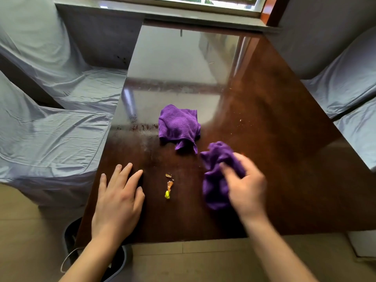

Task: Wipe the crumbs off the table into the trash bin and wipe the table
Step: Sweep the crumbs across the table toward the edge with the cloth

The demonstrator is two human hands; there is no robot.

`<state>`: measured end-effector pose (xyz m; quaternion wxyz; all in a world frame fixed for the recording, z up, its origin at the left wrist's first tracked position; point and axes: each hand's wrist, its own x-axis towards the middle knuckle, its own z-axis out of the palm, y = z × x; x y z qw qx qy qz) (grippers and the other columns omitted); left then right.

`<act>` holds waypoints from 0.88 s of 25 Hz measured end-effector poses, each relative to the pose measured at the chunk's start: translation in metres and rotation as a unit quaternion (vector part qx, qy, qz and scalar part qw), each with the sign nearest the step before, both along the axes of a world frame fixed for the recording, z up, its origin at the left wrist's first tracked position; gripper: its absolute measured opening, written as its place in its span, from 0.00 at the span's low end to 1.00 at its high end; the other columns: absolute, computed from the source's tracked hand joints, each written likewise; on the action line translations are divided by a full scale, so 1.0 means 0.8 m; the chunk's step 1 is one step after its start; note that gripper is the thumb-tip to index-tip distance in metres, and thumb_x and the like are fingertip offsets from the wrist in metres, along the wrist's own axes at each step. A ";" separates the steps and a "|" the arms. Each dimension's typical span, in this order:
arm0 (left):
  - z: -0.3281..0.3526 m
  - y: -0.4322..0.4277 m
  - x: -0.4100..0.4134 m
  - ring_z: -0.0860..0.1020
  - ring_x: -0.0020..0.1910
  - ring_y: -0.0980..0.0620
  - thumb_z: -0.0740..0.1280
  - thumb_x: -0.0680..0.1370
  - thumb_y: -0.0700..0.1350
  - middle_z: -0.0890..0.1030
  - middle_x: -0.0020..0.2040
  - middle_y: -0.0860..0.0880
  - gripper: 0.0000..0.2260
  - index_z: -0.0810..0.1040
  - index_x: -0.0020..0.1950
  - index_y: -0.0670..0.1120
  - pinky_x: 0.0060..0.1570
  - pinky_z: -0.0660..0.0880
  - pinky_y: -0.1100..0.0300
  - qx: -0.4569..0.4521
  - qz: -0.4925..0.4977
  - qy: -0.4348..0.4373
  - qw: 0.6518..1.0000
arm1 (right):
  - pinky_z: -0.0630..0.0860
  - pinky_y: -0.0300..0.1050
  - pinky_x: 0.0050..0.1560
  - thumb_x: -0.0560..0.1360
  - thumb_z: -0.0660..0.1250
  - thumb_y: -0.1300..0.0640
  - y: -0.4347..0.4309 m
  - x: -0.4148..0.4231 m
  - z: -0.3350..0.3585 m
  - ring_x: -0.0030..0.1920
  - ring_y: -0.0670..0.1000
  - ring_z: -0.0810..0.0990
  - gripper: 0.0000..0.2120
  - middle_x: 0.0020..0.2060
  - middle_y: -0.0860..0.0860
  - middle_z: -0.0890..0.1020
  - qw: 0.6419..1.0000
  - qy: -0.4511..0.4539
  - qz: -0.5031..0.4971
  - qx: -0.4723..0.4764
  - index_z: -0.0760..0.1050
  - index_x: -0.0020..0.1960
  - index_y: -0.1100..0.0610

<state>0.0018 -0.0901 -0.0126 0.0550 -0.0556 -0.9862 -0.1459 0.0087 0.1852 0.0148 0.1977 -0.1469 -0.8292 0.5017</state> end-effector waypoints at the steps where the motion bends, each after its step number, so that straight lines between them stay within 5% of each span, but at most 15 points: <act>1: -0.001 0.000 -0.001 0.62 0.74 0.44 0.52 0.75 0.53 0.69 0.72 0.43 0.24 0.73 0.67 0.47 0.72 0.54 0.39 0.003 0.002 0.005 1.000 | 0.80 0.52 0.55 0.72 0.74 0.50 0.029 -0.009 0.004 0.50 0.50 0.85 0.14 0.48 0.45 0.87 0.999 -0.025 -0.027 0.007 0.81 0.58 0.49; 4: -0.006 0.001 -0.001 0.64 0.73 0.42 0.53 0.75 0.51 0.71 0.71 0.43 0.23 0.74 0.66 0.45 0.72 0.55 0.38 -0.002 0.003 0.018 1.000 | 0.78 0.47 0.51 0.73 0.73 0.49 0.062 -0.027 0.001 0.50 0.56 0.84 0.13 0.48 0.48 0.86 0.984 -0.108 -0.061 0.126 0.81 0.57 0.49; 8: -0.011 0.001 -0.003 0.64 0.73 0.41 0.54 0.75 0.50 0.71 0.71 0.42 0.23 0.73 0.66 0.45 0.71 0.55 0.37 -0.003 0.004 0.022 1.000 | 0.77 0.46 0.46 0.71 0.74 0.54 -0.003 -0.012 -0.012 0.51 0.57 0.84 0.15 0.52 0.50 0.85 0.971 -0.066 -0.005 0.228 0.81 0.58 0.49; 13: -0.008 -0.003 -0.002 0.67 0.72 0.42 0.54 0.74 0.45 0.73 0.69 0.41 0.22 0.75 0.65 0.43 0.72 0.55 0.39 0.051 0.002 0.034 0.998 | 0.80 0.47 0.50 0.73 0.71 0.49 -0.109 -0.003 -0.013 0.54 0.50 0.83 0.16 0.55 0.46 0.83 0.959 0.001 0.200 0.199 0.79 0.60 0.47; 17: 0.002 -0.012 0.002 0.70 0.69 0.49 0.56 0.72 0.39 0.76 0.66 0.44 0.22 0.76 0.64 0.42 0.73 0.55 0.51 0.192 0.061 0.042 0.979 | 0.79 0.53 0.57 0.71 0.73 0.50 -0.066 -0.022 0.001 0.52 0.47 0.84 0.16 0.51 0.43 0.86 0.986 -0.014 0.164 -0.008 0.81 0.59 0.46; 22: 0.006 -0.011 0.004 0.71 0.68 0.50 0.55 0.72 0.39 0.77 0.65 0.43 0.22 0.76 0.65 0.43 0.73 0.55 0.56 0.232 0.078 0.048 0.968 | 0.80 0.55 0.55 0.72 0.74 0.50 -0.026 -0.047 0.007 0.51 0.48 0.84 0.13 0.48 0.43 0.86 0.979 -0.078 0.176 0.063 0.80 0.56 0.43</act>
